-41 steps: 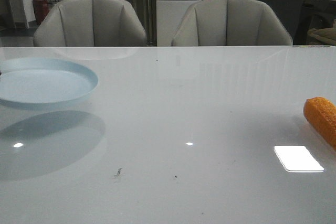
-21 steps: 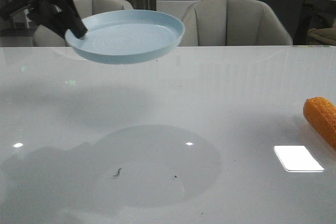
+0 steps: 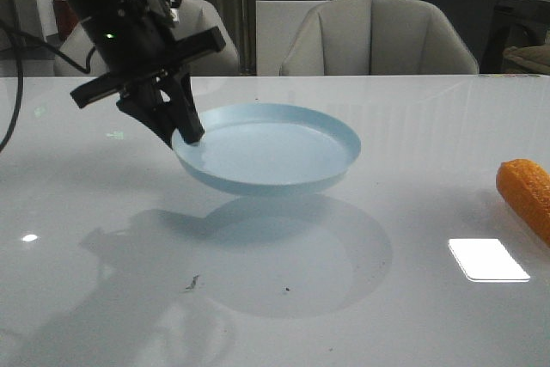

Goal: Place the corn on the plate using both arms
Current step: 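Carry the plate toward the table center and lower it down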

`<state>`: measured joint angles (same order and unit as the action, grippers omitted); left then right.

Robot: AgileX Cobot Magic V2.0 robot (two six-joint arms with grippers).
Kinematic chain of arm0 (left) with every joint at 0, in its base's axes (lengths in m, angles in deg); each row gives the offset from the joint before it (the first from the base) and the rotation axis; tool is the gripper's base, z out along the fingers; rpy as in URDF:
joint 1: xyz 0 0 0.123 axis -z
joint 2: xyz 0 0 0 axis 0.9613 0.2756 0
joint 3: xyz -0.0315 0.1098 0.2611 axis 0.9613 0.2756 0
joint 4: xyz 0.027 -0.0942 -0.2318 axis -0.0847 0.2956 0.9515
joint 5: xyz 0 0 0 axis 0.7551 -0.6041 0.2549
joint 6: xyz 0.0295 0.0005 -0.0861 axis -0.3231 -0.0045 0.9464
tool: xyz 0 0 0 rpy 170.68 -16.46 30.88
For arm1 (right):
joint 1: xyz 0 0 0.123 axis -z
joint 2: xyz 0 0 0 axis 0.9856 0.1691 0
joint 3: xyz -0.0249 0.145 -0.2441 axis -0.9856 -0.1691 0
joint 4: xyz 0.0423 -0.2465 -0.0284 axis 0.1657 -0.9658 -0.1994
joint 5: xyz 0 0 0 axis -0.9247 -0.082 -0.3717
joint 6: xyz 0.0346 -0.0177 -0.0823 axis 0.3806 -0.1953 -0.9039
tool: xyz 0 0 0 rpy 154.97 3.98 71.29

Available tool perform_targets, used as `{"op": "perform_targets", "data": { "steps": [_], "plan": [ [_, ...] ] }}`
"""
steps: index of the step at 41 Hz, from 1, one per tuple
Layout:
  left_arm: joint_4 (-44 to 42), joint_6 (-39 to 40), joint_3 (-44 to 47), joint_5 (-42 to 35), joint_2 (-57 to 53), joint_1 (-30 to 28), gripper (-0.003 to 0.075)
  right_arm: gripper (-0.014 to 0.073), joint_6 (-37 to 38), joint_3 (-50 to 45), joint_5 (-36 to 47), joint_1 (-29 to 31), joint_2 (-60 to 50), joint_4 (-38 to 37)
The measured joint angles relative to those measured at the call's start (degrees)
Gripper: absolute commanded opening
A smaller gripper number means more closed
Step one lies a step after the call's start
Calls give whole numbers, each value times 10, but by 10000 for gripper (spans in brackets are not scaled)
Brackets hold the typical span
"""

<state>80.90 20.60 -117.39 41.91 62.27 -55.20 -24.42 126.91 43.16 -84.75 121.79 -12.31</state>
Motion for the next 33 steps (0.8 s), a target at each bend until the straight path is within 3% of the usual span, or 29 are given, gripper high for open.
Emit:
{"op": "perform_targets", "data": {
  "steps": [23,33],
  "plan": [
    [-45,2,0,15,49,5,108,507,0,0,-3,0,0,0],
    [-50,-2,-1,23,49,5,312,507,0,0,-3,0,0,1]
  ]
}}
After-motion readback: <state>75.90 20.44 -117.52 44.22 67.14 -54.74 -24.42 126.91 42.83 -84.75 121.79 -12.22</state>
